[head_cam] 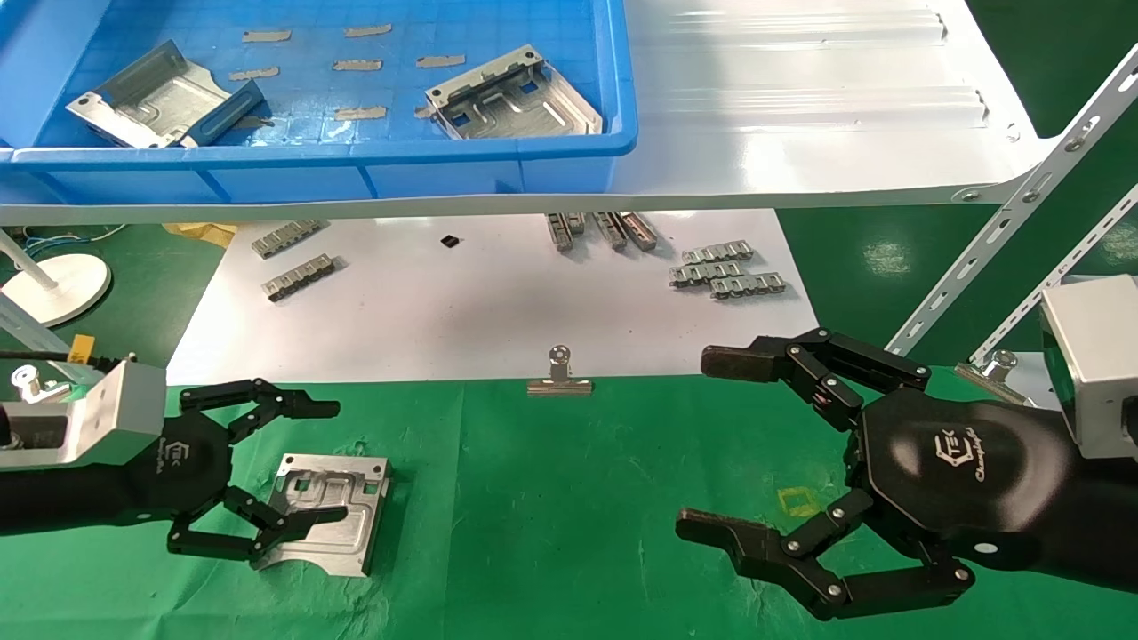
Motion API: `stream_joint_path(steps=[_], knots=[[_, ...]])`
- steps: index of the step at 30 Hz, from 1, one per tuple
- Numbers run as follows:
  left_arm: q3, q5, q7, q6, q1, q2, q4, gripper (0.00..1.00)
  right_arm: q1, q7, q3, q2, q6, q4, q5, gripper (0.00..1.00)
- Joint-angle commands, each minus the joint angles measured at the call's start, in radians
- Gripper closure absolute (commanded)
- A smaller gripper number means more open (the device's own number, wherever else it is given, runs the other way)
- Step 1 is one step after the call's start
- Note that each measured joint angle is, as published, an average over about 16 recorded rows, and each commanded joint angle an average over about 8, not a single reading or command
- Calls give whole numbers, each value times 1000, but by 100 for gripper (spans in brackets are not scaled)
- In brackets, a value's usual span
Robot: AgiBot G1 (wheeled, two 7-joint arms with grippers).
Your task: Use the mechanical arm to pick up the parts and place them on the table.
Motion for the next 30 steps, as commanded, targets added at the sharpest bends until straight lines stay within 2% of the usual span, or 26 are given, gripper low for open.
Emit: stream_joint_path(steps=[1, 30], knots=[[2, 9, 7, -1, -5, 3, 5, 0, 0, 0, 0, 0, 0, 0, 0, 0], [-320, -19, -278, -50, 217, -35, -382, 0, 0, 0, 0, 0, 0, 0, 0, 0]])
